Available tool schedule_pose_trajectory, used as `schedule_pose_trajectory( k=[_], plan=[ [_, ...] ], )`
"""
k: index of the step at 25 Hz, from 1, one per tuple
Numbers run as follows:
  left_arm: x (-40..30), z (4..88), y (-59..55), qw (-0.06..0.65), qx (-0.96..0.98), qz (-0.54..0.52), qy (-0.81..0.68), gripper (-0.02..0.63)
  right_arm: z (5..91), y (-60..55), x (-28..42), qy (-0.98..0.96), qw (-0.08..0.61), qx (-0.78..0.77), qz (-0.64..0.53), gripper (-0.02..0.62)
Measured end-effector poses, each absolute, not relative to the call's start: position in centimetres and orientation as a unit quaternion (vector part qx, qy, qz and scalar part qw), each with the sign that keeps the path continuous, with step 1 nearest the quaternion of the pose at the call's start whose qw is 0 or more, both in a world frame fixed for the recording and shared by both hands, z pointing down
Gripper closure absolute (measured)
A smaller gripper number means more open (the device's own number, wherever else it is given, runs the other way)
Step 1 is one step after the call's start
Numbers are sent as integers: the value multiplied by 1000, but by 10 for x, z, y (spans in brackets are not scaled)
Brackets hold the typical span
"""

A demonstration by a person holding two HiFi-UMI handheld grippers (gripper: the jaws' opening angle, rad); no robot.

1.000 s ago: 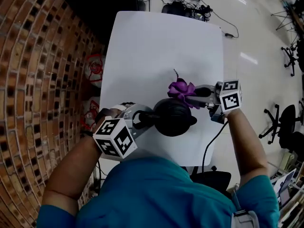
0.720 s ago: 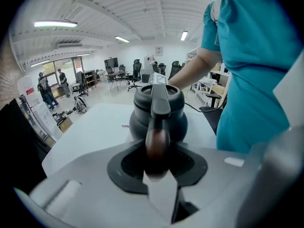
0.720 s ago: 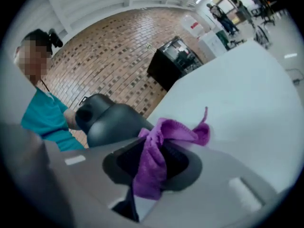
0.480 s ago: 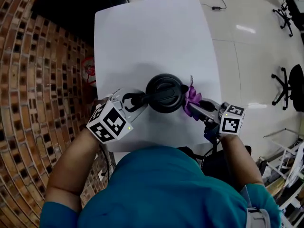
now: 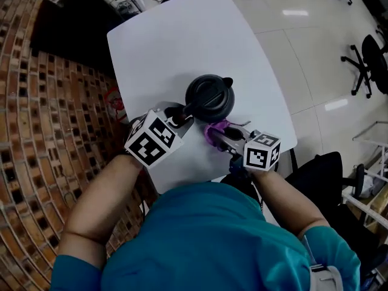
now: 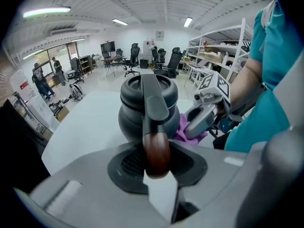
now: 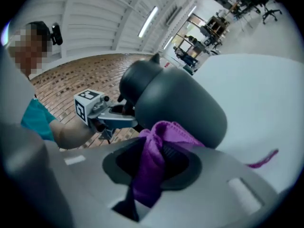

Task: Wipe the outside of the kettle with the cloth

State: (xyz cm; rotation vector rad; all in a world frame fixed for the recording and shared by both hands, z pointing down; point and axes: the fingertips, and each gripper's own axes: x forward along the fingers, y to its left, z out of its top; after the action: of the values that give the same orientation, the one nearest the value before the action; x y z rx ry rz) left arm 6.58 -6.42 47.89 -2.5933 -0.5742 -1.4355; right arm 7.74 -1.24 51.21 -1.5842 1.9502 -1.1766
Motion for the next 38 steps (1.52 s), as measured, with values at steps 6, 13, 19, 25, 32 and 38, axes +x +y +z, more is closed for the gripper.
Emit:
schedule_pose_trajectory(
  k=[6, 13, 19, 25, 32, 38],
  plan=[
    [68, 480, -64, 69, -852, -482, -194, 506, 528, -50, 44, 651, 240, -556, -457, 505],
    [71, 480, -60, 74, -849, -480, -206, 505, 530, -68, 41, 666, 177, -599, -408, 505],
    [69, 489, -61, 127, -833, -478, -249, 505, 522, -8, 46, 730, 101, -516, -436, 503],
    [66, 501, -63, 186, -808, -476, -292, 508, 367, 48, 160, 830, 145, -407, -354, 503],
    [91, 489, -70, 245, -832, -454, -204, 477, 329, -87, 194, 930, 35, -184, -316, 503],
    [88, 492, -94, 144, -886, -440, 23, 420, 392, -121, 94, 892, -200, 159, -373, 503]
  ],
)
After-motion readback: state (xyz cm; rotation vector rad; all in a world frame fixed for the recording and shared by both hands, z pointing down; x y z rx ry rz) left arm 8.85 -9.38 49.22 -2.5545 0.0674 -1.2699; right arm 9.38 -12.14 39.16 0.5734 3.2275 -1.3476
